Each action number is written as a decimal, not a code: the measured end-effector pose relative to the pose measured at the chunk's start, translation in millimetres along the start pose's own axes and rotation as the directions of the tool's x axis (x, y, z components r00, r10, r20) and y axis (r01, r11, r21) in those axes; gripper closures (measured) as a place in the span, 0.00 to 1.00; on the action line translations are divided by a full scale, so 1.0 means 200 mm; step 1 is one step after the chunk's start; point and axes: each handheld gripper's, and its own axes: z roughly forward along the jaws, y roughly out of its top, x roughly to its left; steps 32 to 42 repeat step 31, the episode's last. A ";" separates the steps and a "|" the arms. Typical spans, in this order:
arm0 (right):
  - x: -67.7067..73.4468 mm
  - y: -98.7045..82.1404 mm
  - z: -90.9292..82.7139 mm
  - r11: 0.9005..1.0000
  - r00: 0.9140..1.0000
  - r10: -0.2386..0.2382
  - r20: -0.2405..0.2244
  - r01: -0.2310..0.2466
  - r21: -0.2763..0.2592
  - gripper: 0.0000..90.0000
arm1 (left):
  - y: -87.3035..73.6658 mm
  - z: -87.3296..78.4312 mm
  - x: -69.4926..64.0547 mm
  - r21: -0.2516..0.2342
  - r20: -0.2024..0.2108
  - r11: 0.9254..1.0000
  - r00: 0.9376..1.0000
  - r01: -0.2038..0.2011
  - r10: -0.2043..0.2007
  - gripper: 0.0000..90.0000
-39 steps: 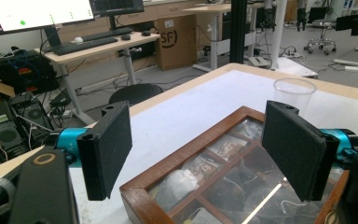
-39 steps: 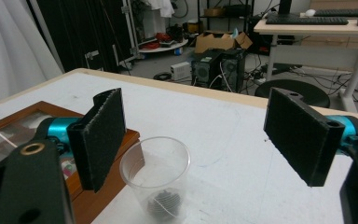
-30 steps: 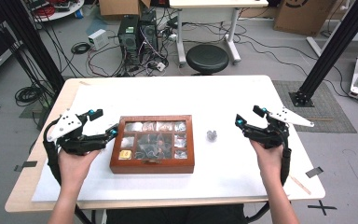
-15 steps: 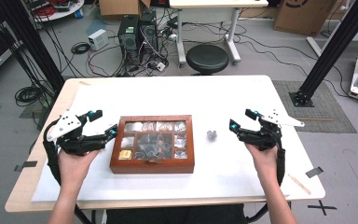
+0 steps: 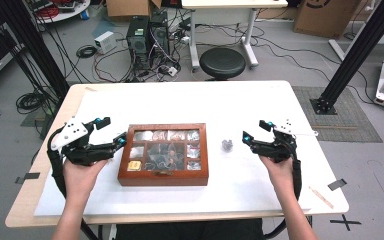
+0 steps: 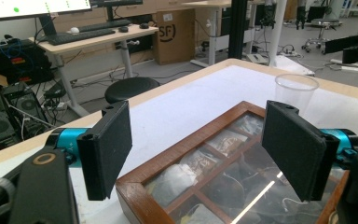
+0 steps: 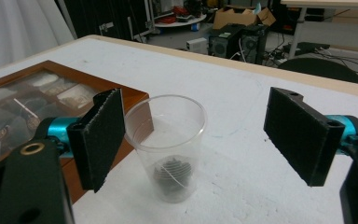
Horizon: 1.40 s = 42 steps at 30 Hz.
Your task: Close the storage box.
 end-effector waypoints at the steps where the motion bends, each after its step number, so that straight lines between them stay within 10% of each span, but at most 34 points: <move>1: 0.00 0.00 0.00 1.000 1.000 -0.005 0.003 0.005 0.002 0.23 | 0.00 0.00 0.00 0.000 0.000 1.000 1.000 0.001 -0.001 0.27; 42: -0.01 0.03 -0.04 1.000 1.000 -0.002 0.028 0.002 -0.025 0.23 | -0.02 0.00 0.00 0.002 -0.002 1.000 1.000 0.002 -0.002 0.27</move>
